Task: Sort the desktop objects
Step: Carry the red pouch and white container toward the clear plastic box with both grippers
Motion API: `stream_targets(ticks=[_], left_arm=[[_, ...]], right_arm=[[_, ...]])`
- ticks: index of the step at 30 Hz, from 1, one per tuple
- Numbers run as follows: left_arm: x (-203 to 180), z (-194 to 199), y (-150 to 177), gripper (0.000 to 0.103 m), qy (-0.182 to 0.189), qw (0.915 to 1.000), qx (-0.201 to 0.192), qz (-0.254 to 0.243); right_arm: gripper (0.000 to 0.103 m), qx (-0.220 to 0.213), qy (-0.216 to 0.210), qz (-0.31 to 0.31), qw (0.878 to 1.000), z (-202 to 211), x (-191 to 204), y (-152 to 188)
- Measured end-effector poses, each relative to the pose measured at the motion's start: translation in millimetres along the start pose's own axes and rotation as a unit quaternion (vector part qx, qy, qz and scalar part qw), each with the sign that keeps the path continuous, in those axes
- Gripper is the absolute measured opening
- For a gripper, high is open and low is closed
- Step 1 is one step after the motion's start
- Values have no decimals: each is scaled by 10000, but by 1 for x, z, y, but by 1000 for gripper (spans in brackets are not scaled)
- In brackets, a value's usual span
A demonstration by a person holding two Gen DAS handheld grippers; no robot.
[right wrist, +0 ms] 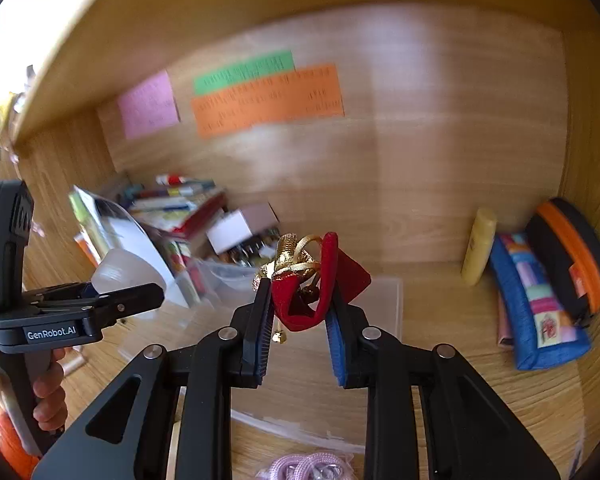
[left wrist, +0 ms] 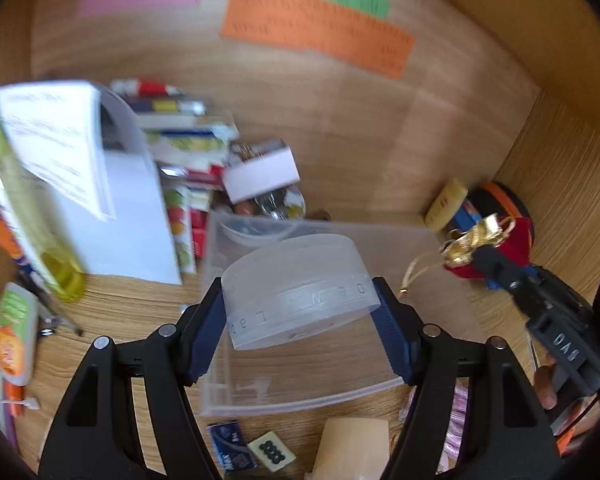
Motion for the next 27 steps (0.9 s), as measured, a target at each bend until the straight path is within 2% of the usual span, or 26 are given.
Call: stream_targets(ticks=[5,10,15,27], left_arm=[[-8,-25,11,69,-24,9996,239,-165],[-12,-38,20,69,-4,9990,374,-258],[-10,-47,32,69,-71,9977,575,-345],[-7,-54,39,69,-514,9948,557,-673]], right_arm=[[22,513,-101,-89,9986,-30,-6,25],[23,817,-77,12,9966,-44,-6,41],[25,958,-42,59,9954,-52,-3,51],[25,1233,-7,324,9918,-61,3,63]])
Point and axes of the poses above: each gripper's, at about its wrist camera, not at the fingertips, and z roughly against the way its jaws point, x to its left, y to its underside, the point moved 10 cm from there along -z, roughly the way its jaws point, and after that the axes turned 2 degrees about z, right-handed, at the moved point
